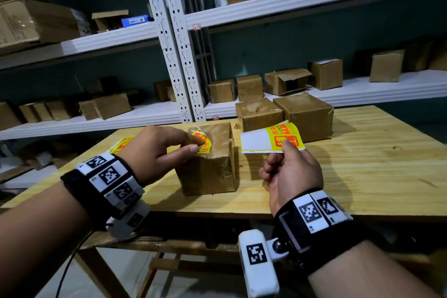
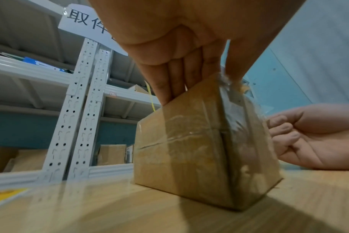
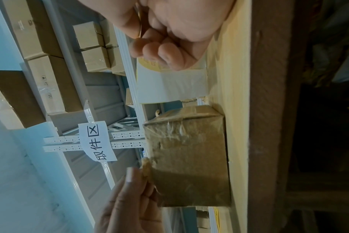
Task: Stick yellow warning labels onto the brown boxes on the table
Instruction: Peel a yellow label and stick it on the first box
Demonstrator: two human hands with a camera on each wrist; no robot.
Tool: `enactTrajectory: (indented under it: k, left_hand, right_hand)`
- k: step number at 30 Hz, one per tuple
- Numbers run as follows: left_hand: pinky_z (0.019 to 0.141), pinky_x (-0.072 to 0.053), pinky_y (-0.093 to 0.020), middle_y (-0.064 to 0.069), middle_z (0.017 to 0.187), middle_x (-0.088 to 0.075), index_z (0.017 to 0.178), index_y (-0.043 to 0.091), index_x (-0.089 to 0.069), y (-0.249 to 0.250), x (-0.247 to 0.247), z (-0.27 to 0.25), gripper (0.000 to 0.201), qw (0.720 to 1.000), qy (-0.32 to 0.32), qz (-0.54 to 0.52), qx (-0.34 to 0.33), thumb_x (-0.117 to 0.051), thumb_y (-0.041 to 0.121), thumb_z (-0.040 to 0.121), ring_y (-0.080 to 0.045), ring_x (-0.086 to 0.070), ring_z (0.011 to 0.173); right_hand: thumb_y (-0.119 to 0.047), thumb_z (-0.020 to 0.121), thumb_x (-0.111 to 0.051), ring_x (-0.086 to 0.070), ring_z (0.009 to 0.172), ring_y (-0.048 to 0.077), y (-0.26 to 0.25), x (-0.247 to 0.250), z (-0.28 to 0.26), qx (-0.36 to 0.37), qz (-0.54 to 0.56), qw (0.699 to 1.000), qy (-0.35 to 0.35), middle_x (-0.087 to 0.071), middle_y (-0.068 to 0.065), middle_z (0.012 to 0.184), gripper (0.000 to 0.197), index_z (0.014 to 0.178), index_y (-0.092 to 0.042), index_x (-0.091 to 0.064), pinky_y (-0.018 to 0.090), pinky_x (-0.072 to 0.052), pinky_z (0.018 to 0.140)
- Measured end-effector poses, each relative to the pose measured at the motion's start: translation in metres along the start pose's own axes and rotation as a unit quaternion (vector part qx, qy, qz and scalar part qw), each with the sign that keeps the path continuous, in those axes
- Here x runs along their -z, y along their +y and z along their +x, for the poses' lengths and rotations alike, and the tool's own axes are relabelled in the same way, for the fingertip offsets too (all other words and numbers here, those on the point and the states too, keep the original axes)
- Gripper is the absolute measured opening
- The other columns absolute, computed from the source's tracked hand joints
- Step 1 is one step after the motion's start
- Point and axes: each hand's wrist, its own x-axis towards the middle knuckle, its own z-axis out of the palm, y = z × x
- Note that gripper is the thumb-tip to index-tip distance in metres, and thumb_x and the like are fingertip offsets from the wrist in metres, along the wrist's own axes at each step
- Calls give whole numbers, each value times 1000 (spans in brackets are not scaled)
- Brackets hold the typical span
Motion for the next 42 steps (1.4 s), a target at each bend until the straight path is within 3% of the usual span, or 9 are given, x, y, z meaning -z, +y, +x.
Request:
enactTrajectory:
  k: [2,6,12,17,20,22,27,34,42]
  left_hand:
    - [75,-50,-26,12,96,-75,105,22,-78,7,0,5,52,999,-6,4,32,-47,61,91,2,-66,86]
    - [85,-53,-39,2,106,-69,106,19,-75,16,-5,20,47,996,-61,48,34,-49,53,85,-16,-65,92]
    - [106,-39,-32,-1,141,-57,140,21,-54,26,-8,27,42,980,-144,100,90,-51,29,99,-21,-50,128]
    - [119,-14,-19,16,167,-26,160,34,-29,21,-13,19,64,975,-177,14,131,-37,46,98,-4,-23,152]
    - [130,-9,-36,15,172,-8,163,37,-15,20,-16,18,108,969,-213,61,113,-21,96,73,-5,-8,159]
    - [129,-15,-39,14,173,-7,164,34,-10,29,-16,19,131,959,-228,117,119,-13,107,56,-10,-12,159]
    - [120,-31,-34,2,163,-33,156,21,-29,49,-31,25,123,963,-163,173,125,-52,97,61,-20,-36,148]
    - [127,-9,-35,-7,175,-1,165,32,-2,49,-32,22,130,955,-196,158,159,-63,88,65,-24,-2,161]
    - [127,-13,-36,-8,174,-8,164,38,-3,47,-35,24,126,956,-186,157,161,-71,81,67,-26,-7,161]
  right_hand:
    - [-23,101,-56,-46,39,16,0,0,-1,2,0,1000,0,-53,0,46,29,73,-16,-51,28,-33,48]
    - [-21,101,-55,-45,38,15,0,-1,-1,0,11,1000,-5,-52,0,46,29,73,-16,-50,27,-31,47]
    - [-18,102,-54,-42,36,16,4,0,0,14,32,999,-12,-49,1,43,29,74,-15,-46,26,-29,47]
    - [-18,102,-55,-42,37,16,4,0,-1,17,30,999,-17,-50,0,44,31,72,-14,-46,27,-29,47]
    - [-18,102,-55,-42,37,16,4,0,-2,24,26,999,-19,-49,0,44,32,71,-15,-47,27,-29,48]
    - [-19,102,-55,-42,37,16,5,0,-2,25,19,999,-17,-49,0,45,32,71,-15,-47,27,-29,48]
    - [-21,101,-55,-44,39,17,5,2,-1,24,12,1000,-14,-50,1,46,32,70,-16,-50,29,-32,48]
    - [-21,102,-55,-42,38,17,7,2,-1,28,15,999,-20,-49,1,46,32,71,-15,-48,27,-31,46]
    - [-21,101,-55,-41,37,18,9,3,0,36,13,999,-29,-49,2,45,33,69,-16,-46,28,-30,48]
